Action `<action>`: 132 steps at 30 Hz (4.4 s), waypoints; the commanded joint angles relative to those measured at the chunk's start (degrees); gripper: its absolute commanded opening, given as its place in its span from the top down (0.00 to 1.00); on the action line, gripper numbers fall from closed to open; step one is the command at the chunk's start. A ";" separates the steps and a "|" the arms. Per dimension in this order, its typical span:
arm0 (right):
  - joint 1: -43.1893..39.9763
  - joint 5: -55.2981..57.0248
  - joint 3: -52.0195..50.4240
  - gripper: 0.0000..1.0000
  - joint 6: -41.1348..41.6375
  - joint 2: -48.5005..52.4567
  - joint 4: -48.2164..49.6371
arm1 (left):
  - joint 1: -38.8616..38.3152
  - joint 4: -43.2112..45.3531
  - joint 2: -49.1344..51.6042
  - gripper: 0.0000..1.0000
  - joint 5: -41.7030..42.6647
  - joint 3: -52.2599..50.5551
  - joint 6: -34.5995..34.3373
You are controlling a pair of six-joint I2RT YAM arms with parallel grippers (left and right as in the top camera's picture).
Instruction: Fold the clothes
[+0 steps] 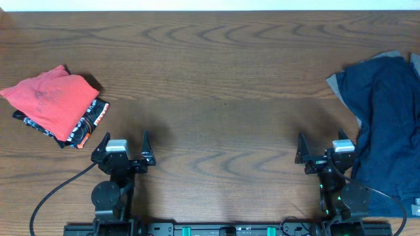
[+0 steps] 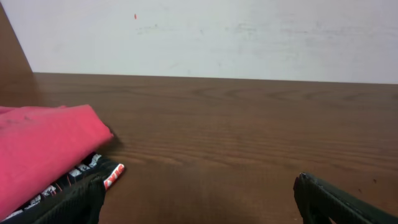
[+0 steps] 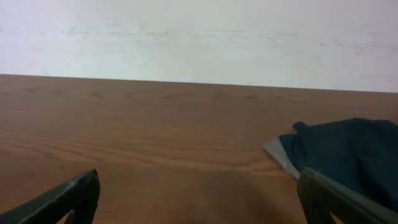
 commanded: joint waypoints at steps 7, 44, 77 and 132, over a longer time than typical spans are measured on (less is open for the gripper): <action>-0.68 -0.63 0.87 0.01 3.74 2.36 -1.14 | 0.13 -6.80 2.67 0.02 3.02 2.03 -9.62; -7.19 13.57 47.82 0.05 -10.82 81.59 -7.30 | 0.15 -37.33 47.17 0.02 9.62 41.94 -9.60; -20.17 17.11 48.48 0.50 -7.39 100.15 3.72 | 0.15 -37.31 50.03 0.02 9.25 41.94 -9.57; 10.25 -18.53 70.25 0.99 2.38 75.93 -17.59 | 0.13 -37.05 50.99 0.02 8.94 41.94 -9.60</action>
